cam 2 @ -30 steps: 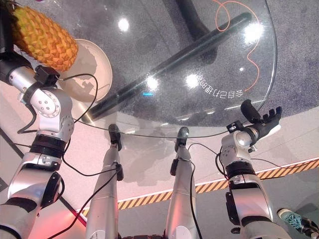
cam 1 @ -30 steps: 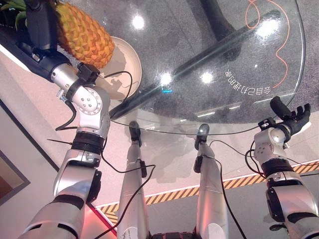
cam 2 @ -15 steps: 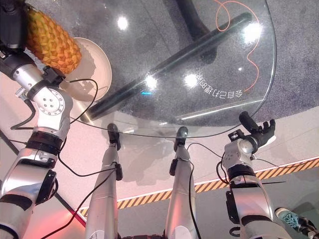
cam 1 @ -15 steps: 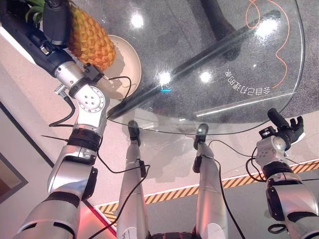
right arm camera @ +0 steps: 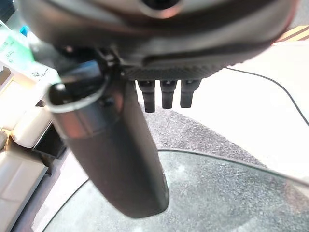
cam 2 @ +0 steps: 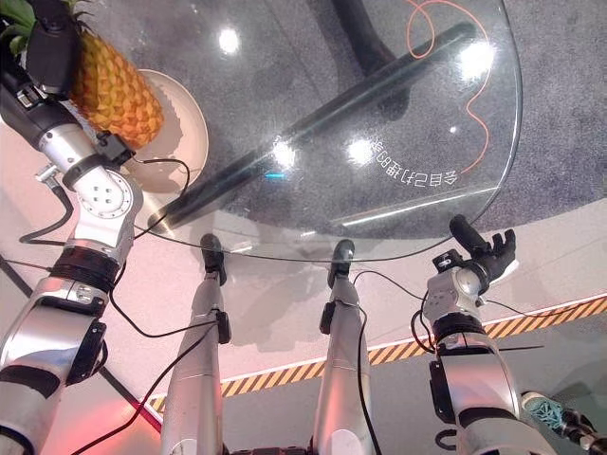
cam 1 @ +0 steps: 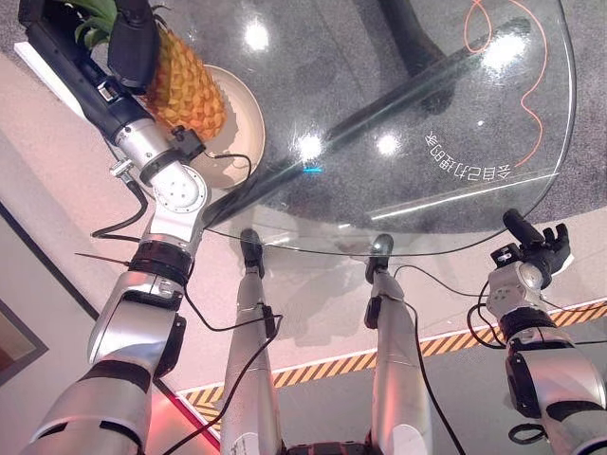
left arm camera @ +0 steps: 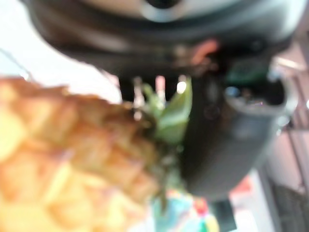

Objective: Pick up the fruit to the plate

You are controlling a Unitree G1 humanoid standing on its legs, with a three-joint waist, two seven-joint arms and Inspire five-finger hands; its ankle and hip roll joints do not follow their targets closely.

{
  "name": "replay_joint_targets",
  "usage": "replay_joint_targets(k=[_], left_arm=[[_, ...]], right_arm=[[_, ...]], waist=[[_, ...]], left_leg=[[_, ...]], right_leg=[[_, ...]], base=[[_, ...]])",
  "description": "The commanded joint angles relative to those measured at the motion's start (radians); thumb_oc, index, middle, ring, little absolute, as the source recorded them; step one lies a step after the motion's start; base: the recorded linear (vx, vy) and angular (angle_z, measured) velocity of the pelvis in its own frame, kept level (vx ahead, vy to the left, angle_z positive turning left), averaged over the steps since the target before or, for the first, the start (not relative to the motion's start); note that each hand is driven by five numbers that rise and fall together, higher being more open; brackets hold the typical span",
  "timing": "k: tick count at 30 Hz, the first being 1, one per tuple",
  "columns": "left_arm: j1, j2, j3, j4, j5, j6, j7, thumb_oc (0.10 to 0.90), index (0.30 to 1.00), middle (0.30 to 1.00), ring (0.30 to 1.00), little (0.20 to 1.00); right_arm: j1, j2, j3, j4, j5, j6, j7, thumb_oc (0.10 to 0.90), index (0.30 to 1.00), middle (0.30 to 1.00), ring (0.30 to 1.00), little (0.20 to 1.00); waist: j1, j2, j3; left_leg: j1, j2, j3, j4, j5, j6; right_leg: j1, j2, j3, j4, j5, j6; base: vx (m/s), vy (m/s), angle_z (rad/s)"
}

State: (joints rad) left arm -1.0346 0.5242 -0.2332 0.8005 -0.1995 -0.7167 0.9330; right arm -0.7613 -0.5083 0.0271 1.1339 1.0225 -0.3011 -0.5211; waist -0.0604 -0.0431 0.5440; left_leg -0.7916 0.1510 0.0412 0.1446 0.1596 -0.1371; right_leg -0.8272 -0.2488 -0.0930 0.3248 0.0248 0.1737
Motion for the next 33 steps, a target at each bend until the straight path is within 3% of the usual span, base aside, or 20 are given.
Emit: replay_joint_targets(k=[1,12,33], left_arm=[[-0.169,0.09,0.004,0.007,0.092,-0.063,0.05,0.1,0.3,0.3,0.3,0.2],[-0.186,0.098,0.002,0.034,0.159,-0.063,0.156,0.1,0.3,0.3,0.3,0.2],[-0.189,0.075,0.021,0.074,0.155,-0.148,0.189,0.1,0.3,0.3,0.3,0.2]], right_arm=[[0.005,-0.032,0.001,0.052,0.024,0.011,0.027,0.8,0.9,0.9,0.9,0.9],[0.016,-0.021,0.008,0.088,0.04,0.005,0.081,0.8,0.9,0.9,0.9,0.9],[0.0,0.005,0.022,0.064,0.034,-0.018,0.063,0.8,0.9,0.9,0.9,0.9]], waist=[[0.02,-0.035,-0.024],[0.017,-0.04,-0.024],[0.013,-0.06,-0.024]], left_leg=[[-0.001,-0.01,-0.003,0.104,-0.128,0.012],[-0.005,-0.008,-0.002,0.095,-0.12,0.01],[-0.015,-0.006,-0.009,0.099,-0.126,0.01]], right_leg=[[0.03,0.053,-0.045,-0.086,0.053,-0.039],[0.025,0.056,-0.045,-0.091,0.058,-0.042],[0.022,0.065,-0.046,-0.096,0.056,-0.042]], base=[[0.0,0.0,0.0],[0.0,0.0,0.0],[0.0,0.0,0.0]])
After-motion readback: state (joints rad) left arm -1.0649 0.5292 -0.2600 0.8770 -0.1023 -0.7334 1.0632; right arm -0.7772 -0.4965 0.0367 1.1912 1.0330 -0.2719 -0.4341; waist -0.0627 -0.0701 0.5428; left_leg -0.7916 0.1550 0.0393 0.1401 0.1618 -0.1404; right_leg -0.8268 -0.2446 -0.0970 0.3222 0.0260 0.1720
